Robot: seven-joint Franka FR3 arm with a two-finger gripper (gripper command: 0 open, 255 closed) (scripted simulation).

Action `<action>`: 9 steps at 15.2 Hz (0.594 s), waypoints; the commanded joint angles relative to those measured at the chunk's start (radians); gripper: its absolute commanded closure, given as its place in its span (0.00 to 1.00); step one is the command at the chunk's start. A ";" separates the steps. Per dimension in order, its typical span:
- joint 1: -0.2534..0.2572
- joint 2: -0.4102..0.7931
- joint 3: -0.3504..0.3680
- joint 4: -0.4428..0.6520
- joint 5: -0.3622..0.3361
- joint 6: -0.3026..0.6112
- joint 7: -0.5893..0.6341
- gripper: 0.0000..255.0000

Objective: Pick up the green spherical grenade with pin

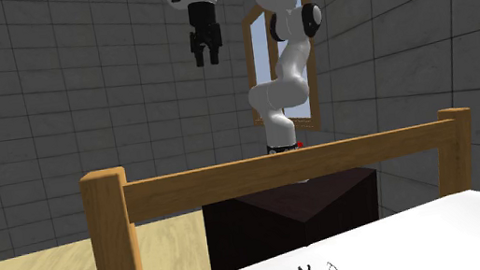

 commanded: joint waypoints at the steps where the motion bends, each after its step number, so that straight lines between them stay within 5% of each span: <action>1: 0.000 0.000 0.000 0.000 0.000 0.000 0.000 0.00; 9: 0.046 0.138 0.116 -0.058 0.088 0.182 0.140 0.00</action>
